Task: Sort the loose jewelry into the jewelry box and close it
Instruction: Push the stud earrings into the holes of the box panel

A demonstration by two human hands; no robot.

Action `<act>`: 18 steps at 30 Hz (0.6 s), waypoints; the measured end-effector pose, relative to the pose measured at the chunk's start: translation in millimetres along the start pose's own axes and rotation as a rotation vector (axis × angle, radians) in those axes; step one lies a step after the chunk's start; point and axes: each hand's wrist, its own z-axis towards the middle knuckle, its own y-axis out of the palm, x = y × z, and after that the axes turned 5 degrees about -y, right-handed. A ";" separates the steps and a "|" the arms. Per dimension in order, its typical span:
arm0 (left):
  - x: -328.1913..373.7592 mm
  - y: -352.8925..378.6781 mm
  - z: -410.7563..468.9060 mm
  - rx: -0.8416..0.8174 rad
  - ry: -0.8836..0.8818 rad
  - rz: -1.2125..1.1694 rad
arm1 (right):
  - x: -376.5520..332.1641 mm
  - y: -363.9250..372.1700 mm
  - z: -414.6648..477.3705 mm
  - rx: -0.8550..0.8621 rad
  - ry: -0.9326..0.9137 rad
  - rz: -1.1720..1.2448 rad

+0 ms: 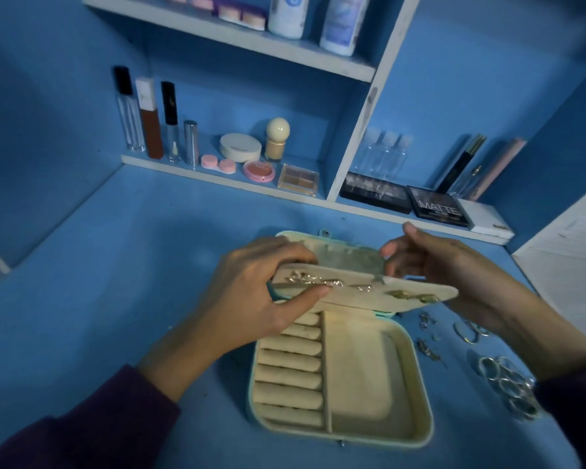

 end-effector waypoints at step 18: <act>-2.9 11.7 13.6 -0.004 -0.526 -0.465 | 12.1 -4.2 -11.9 0.185 0.008 0.100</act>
